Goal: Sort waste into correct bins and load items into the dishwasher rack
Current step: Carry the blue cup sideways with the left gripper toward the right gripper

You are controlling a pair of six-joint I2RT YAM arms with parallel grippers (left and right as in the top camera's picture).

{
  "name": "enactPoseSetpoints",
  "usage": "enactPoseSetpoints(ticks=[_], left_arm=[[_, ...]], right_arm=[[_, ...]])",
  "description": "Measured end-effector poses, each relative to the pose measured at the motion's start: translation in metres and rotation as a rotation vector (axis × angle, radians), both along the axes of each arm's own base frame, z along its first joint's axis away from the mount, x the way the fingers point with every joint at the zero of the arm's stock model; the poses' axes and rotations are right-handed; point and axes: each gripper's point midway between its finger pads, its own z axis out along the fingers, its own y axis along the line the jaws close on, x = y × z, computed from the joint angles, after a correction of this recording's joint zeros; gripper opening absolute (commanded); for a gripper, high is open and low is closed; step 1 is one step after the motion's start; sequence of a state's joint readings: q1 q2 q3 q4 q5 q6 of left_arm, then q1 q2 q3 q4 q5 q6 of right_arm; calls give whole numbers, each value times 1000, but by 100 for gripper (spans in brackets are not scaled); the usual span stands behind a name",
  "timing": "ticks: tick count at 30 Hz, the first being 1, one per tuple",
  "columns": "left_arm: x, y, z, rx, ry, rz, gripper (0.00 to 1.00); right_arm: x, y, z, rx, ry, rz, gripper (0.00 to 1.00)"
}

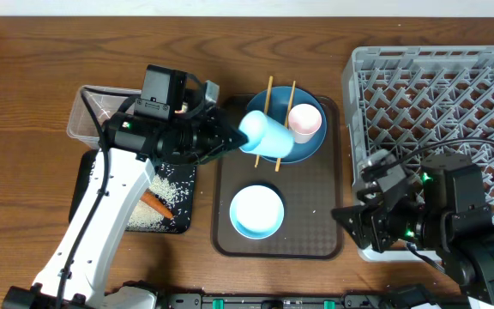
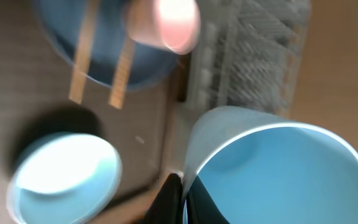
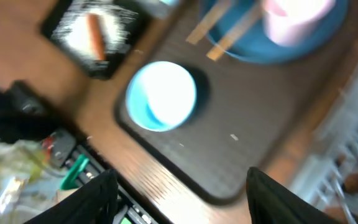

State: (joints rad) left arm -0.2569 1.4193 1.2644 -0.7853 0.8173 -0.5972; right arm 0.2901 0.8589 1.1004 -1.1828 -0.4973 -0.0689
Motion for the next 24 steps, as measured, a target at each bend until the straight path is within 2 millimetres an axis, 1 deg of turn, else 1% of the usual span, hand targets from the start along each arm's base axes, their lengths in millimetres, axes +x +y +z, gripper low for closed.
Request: enactPoseSetpoints(ticks=[5,11,17,22,24], left_arm=[[-22,-21,28,-200,41,-131,6],[-45,-36,54,-366,66,-262,6],[-62,-47,66,-436,82,-346,6],[-72,-54,69,-452,91,-388,6],[-74,-56,69,-453,93,-397,6]], right_arm=[[-7,17,13,68,-65,141,69],[-10,27,24,114,-136,240,70],[-5,38,42,163,-262,329,72],[1,44,56,192,-346,363,72],[3,44,57,192,-354,359,70]])
